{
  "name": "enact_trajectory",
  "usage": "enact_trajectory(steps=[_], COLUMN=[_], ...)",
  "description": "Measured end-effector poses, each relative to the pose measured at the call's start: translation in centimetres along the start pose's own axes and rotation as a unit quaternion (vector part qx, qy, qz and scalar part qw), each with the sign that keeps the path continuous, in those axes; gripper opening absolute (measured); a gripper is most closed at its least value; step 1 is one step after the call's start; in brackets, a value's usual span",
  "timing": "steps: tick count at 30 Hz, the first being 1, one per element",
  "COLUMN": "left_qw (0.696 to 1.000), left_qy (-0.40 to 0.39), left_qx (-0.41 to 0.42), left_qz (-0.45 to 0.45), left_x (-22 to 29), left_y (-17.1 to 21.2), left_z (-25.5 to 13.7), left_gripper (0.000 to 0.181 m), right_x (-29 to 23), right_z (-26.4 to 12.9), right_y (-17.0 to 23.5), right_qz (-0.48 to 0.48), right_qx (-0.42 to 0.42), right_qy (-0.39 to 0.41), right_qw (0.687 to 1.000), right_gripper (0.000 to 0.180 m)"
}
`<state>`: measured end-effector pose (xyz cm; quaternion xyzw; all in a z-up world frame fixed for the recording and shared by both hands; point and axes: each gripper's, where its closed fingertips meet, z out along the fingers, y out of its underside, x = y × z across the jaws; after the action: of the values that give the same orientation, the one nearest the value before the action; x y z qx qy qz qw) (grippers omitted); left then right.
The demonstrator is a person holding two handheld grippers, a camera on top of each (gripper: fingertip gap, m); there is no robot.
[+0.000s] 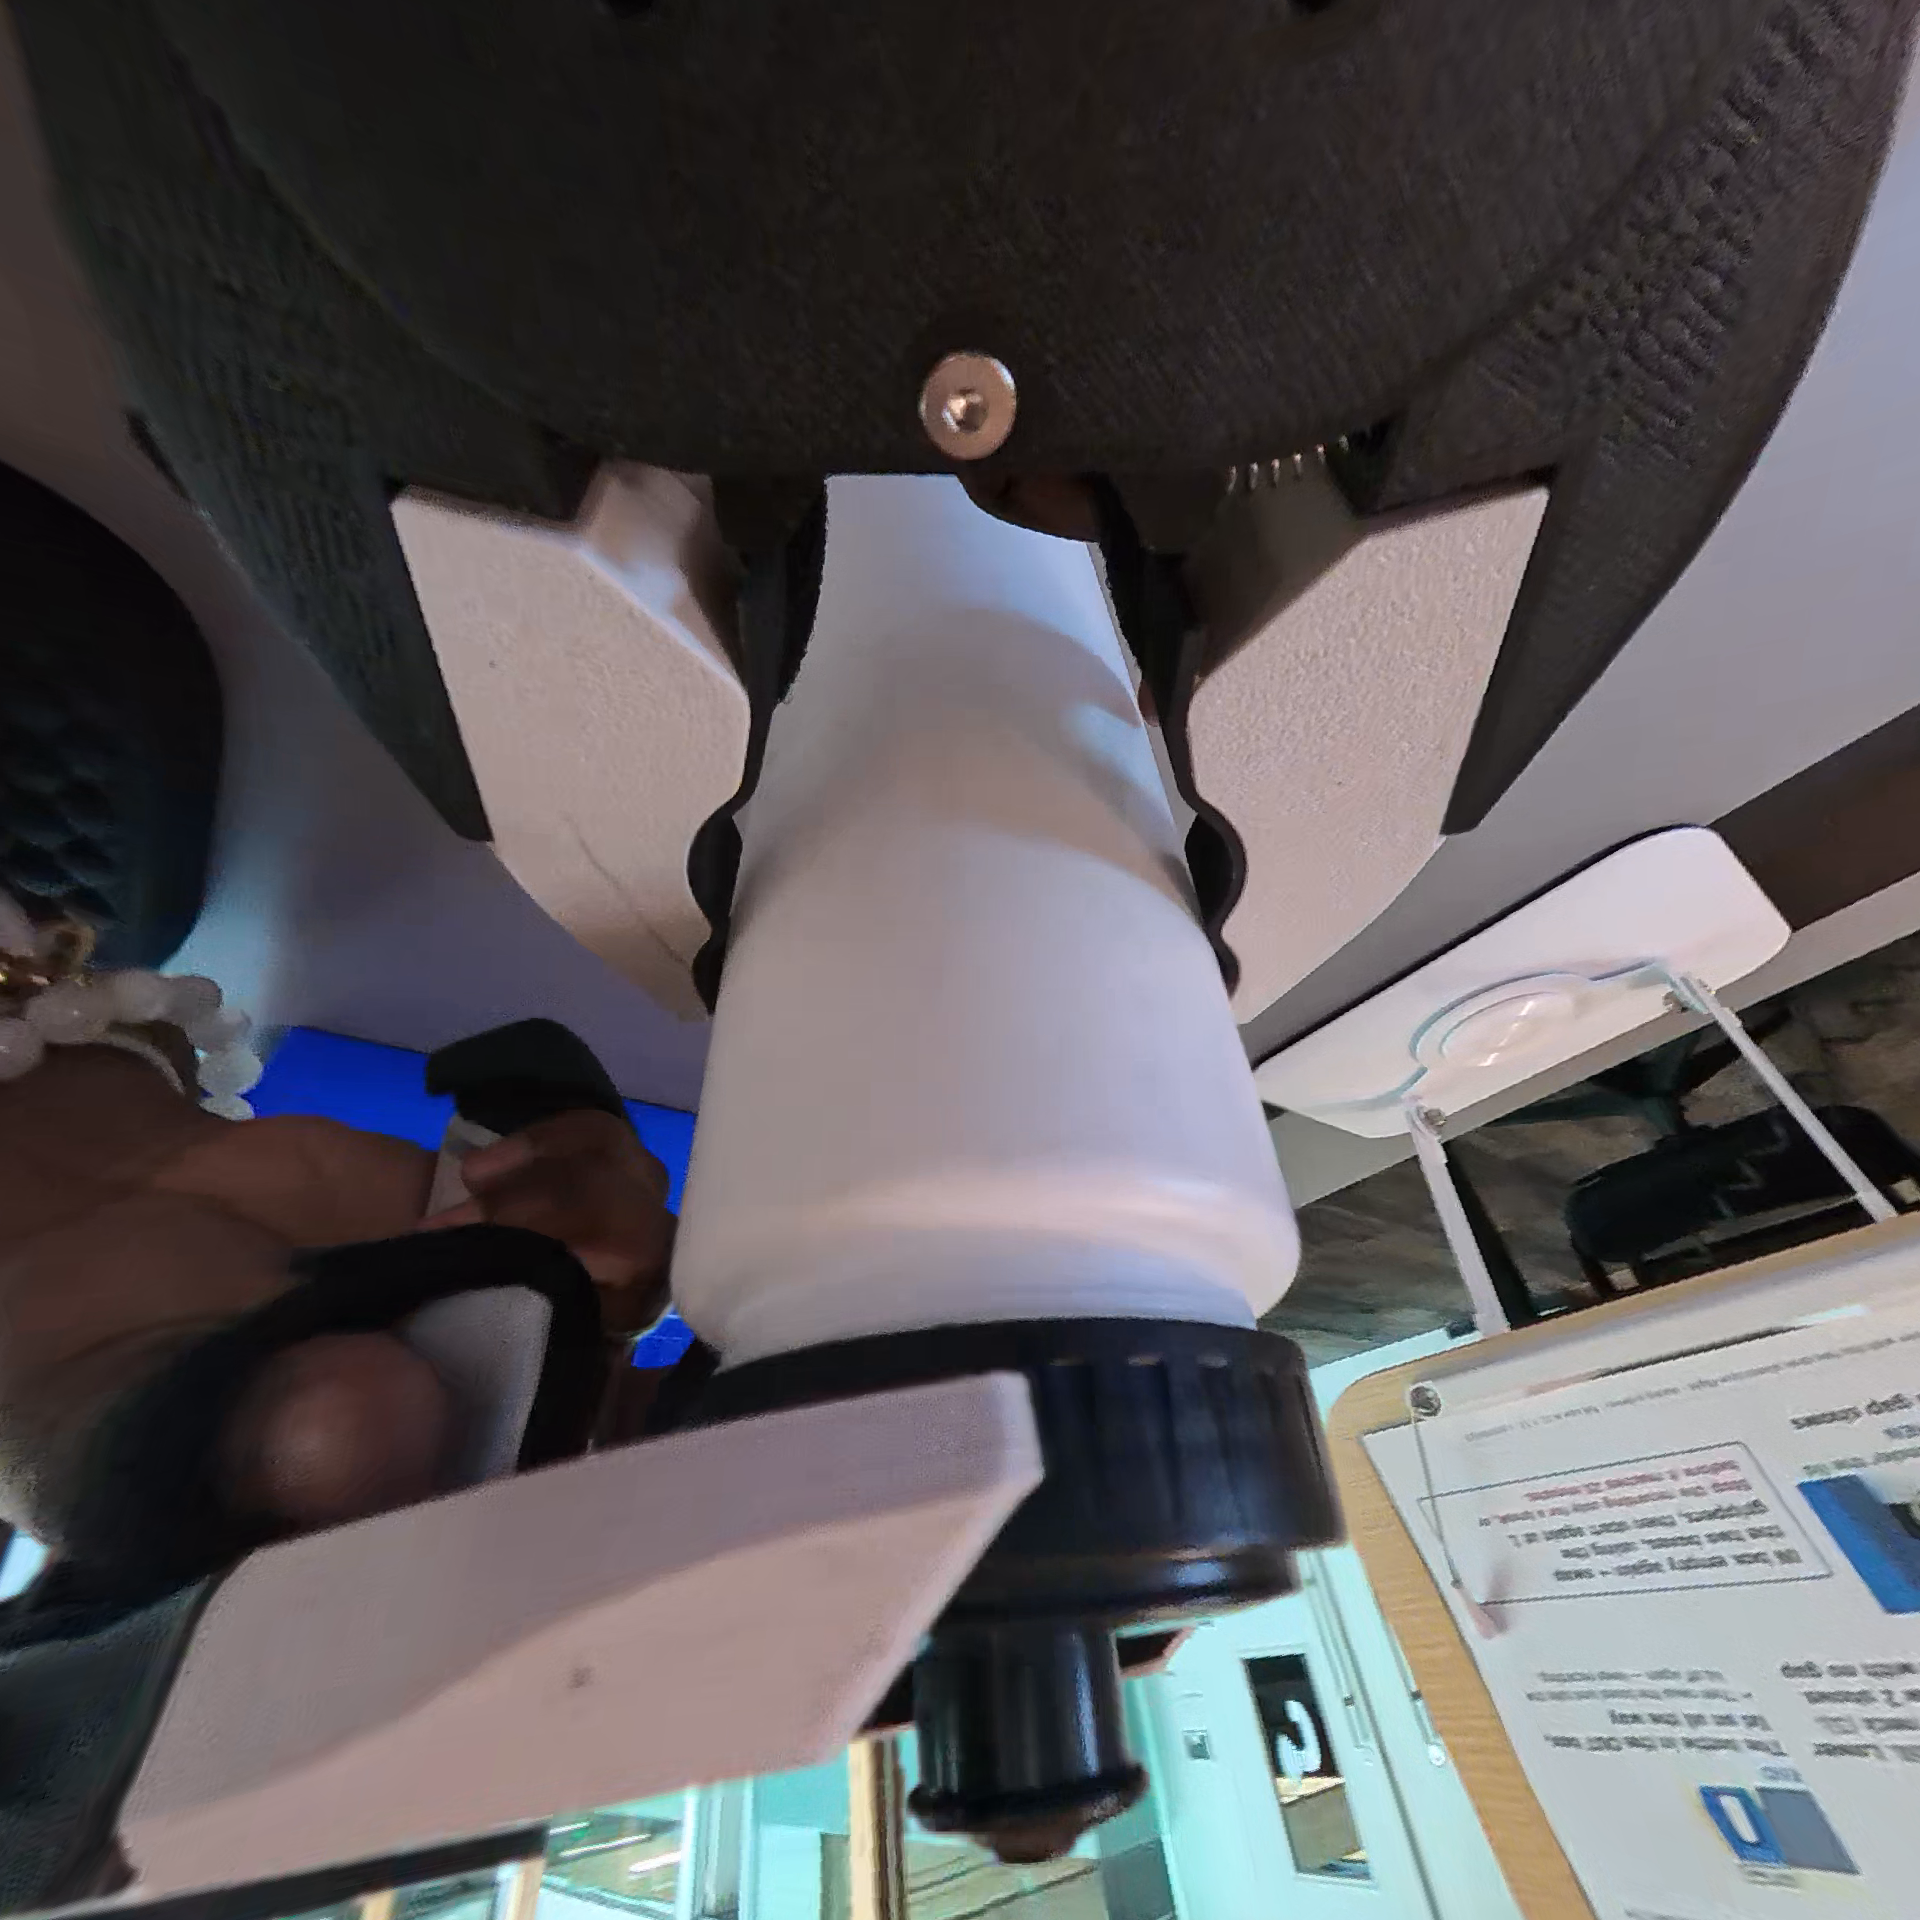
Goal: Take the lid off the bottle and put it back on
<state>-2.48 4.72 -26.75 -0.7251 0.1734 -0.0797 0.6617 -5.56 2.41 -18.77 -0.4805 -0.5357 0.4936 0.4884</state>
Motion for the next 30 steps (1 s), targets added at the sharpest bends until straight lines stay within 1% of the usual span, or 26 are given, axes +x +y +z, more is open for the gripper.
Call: enact_trajectory(steps=[2, 3, 5, 7, 8, 9, 11, 13, 14, 15, 16, 18, 19, 21, 23, 24, 26, 28, 30], left_qw=[0.999, 0.998, 0.984, 0.961, 0.951, 0.944, 0.939, 0.947, 0.957, 0.97, 0.982, 0.994, 0.996, 0.997, 0.998, 0.998, 0.995, 0.984, 0.965], left_qy=[0.032, 0.063, 0.17, 0.274, 0.307, 0.328, 0.341, 0.318, 0.287, 0.239, 0.184, 0.099, 0.079, 0.064, 0.059, 0.061, 0.091, 0.17, 0.259], left_qx=[0.002, 0.004, 0.019, 0.033, 0.039, 0.042, 0.039, 0.037, 0.036, 0.036, 0.034, 0.031, 0.033, 0.031, 0.028, 0.029, 0.031, 0.04, 0.052], left_qz=[0.0, -0.01, -0.041, -0.028, -0.012, -0.001, 0.001, -0.001, 0.0, 0.001, -0.002, -0.025, -0.031, -0.022, -0.014, -0.01, -0.012, -0.016, -0.015], left_x=[0.5, 1.1, 3.1, 5.1, 5.9, 6.6, 7.2, 6.8, 6.0, 4.9, 3.5, 1.3, 0.8, 0.7, 0.9, 1.0, 1.5, 3.1, 4.9], left_y=[0.0, 0.0, -0.3, -0.4, -0.4, -0.4, -0.4, -0.4, -0.4, -0.4, -0.3, -0.2, -0.1, -0.1, -0.2, -0.2, -0.2, -0.4, -0.5], left_z=[0.0, -0.1, -0.8, -2.2, -2.8, -3.2, -3.5, -3.1, -2.5, -1.7, -1.0, -0.3, -0.2, -0.1, 0.0, -0.1, -0.2, -0.8, -2.0], left_gripper=[0.086, 0.086, 0.086, 0.086, 0.086, 0.086, 0.086, 0.086, 0.086, 0.086, 0.086, 0.086, 0.086, 0.086, 0.086, 0.086, 0.086, 0.086, 0.086], right_x=[-0.3, -0.5, -1.6, -3.8, -5.0, -5.9, -6.6, -6.2, -5.7, -4.7, -3.8, -2.1, -1.4, -0.6, -0.7, -0.8, -1.0, -2.0, -3.8], right_z=[-0.3, -0.5, -0.9, -2.0, -2.7, -3.5, -4.3, -4.2, -3.9, -3.4, -3.0, -2.4, -2.0, -1.3, -0.8, -0.6, -0.7, -1.4, -2.4], right_y=[0.0, 0.0, 0.0, -0.2, -0.3, -0.4, -0.4, -0.5, -0.5, -0.6, -0.8, -1.1, -1.0, -0.6, -0.2, 0.0, 0.2, 0.2, 0.0], right_qz=[-0.001, -0.002, -0.006, 0.006, 0.0, -0.009, 0.002, 0.013, 0.013, 0.011, 0.008, 0.008, 0.009, 0.012, 0.006, 0.001, 0.001, -0.007, -0.011], right_qx=[-0.004, -0.004, 0.002, 0.02, 0.035, 0.052, 0.067, 0.075, 0.078, 0.079, 0.083, 0.079, 0.068, 0.045, 0.032, 0.022, 0.007, 0.004, 0.018], right_qy=[-0.023, -0.04, -0.099, -0.208, -0.262, -0.305, -0.35, -0.346, -0.326, -0.292, -0.254, -0.189, -0.156, -0.107, -0.089, -0.086, -0.089, -0.138, -0.218], right_qw=[1.0, 0.999, 0.995, 0.978, 0.964, 0.951, 0.934, 0.935, 0.942, 0.953, 0.964, 0.979, 0.985, 0.993, 0.995, 0.996, 0.996, 0.99, 0.976], right_gripper=[0.077, 0.077, 0.077, 0.076, 0.076, 0.077, 0.077, 0.077, 0.077, 0.078, 0.086, 0.09, 0.091, 0.095, 0.092, 0.079, 0.077, 0.076, 0.076])
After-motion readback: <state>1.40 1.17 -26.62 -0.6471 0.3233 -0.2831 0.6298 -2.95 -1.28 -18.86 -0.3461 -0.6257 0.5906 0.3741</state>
